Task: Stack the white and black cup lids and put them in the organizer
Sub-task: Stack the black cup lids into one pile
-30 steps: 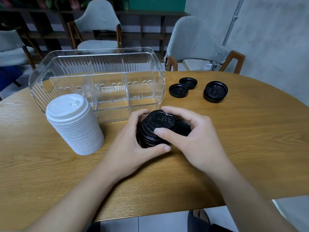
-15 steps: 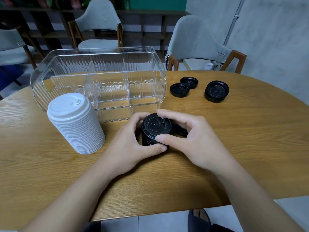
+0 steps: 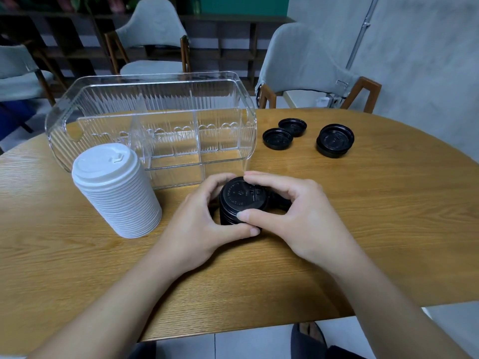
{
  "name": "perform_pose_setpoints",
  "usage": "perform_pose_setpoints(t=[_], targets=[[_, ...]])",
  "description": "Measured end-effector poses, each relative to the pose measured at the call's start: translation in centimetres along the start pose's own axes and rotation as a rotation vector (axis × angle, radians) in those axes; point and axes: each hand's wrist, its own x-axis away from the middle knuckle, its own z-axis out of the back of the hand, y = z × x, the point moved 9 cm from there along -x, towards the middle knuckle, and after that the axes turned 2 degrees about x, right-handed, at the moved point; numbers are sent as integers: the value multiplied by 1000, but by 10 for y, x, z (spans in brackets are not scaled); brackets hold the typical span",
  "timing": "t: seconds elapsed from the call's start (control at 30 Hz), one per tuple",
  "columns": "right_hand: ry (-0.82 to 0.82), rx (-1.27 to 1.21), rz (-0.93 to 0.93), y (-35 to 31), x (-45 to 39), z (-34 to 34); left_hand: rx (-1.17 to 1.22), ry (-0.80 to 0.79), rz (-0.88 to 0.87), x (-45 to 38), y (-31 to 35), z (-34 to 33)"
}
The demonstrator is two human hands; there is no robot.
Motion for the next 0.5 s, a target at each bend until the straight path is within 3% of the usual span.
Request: perform_pose_setpoints(t=[0.27, 0.37, 0.5], targets=[[-12, -24, -7, 6, 2, 0, -39, -2, -77, 2, 13, -4], [92, -88, -28, 10, 0, 20, -23, 18, -84, 3, 16, -1], [168, 289, -96, 24, 2, 44, 11, 41, -88, 3, 18, 0]])
